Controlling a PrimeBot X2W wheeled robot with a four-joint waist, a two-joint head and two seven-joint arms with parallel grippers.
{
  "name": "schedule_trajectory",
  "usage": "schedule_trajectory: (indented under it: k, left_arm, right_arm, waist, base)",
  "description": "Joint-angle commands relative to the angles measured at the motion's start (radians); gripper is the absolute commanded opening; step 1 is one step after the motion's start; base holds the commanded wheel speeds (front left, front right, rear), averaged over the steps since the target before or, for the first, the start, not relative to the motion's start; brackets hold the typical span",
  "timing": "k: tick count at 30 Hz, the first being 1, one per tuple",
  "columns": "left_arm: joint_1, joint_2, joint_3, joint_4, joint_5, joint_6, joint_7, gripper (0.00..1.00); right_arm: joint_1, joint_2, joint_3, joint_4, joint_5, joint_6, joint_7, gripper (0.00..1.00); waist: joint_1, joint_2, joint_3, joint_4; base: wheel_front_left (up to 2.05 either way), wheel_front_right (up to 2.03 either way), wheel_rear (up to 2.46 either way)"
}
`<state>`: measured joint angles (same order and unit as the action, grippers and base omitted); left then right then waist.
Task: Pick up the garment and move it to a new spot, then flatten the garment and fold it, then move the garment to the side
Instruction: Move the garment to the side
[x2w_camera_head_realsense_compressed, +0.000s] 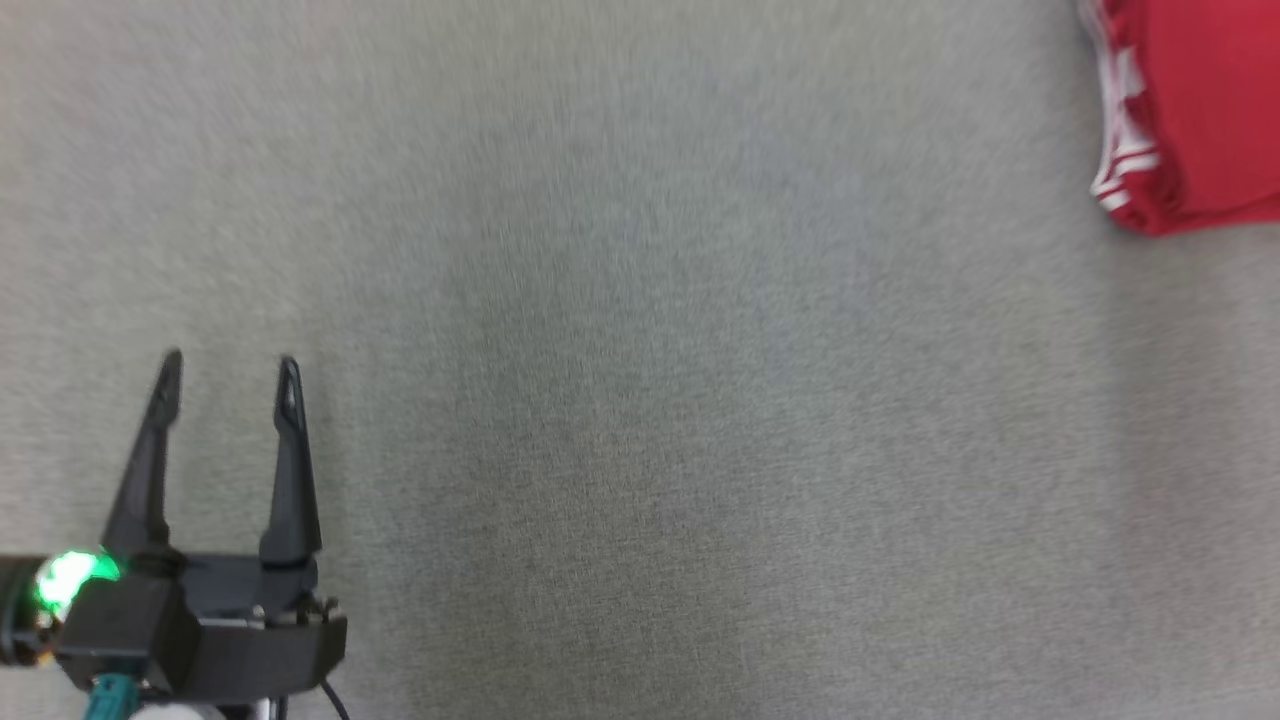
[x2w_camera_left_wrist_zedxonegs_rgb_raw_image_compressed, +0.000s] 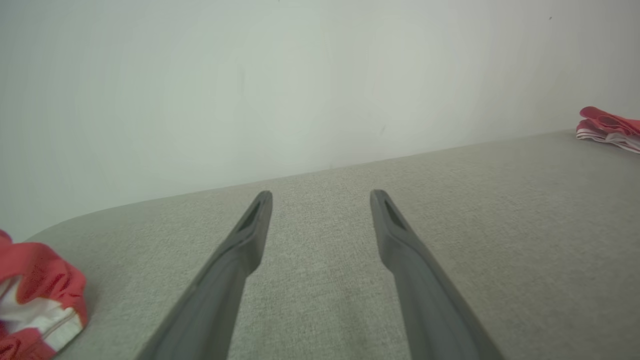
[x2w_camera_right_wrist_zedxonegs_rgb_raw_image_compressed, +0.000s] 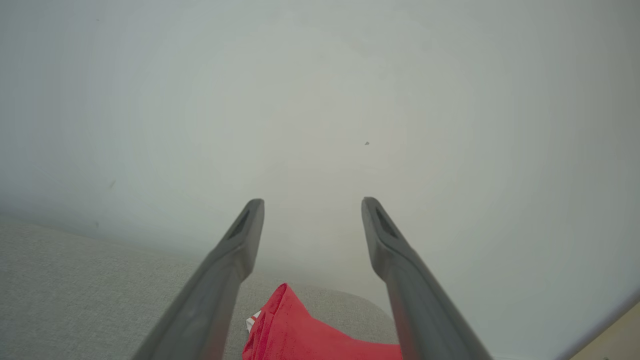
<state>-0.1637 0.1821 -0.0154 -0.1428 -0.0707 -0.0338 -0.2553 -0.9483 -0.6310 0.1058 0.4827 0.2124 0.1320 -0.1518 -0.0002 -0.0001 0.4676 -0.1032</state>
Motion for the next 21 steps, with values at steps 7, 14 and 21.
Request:
schedule_trajectory:
  k: [7,14,21]
  left_arm:
    - [0.095,-0.021,0.003,0.08,-0.037,0.007,-0.008,1.0]
    - [0.146,-0.032,-0.001,0.113,-0.057,0.014,0.001,1.0]
    - [0.172,-0.026,0.002,0.143,-0.068,0.022,0.017,1.0]
  right_arm:
    - [0.295,0.159,-0.05,-0.134,0.002,-0.003,-0.014,1.0]
    - [0.542,0.285,-0.111,-0.264,-0.011,-0.003,0.009,1.0]
    - [0.72,0.388,-0.177,-0.371,0.001,-0.003,0.031,1.0]
  waist:
    - [0.0002,0.0001,-0.275,0.033]
    - [0.0002,0.0001,-0.366,0.066]
    - [0.0002,0.0001,-0.399,0.09]
  base:
    - [0.0,0.0,0.0]
    - [0.0,0.0,0.0]
    - [0.0,0.0,0.0]
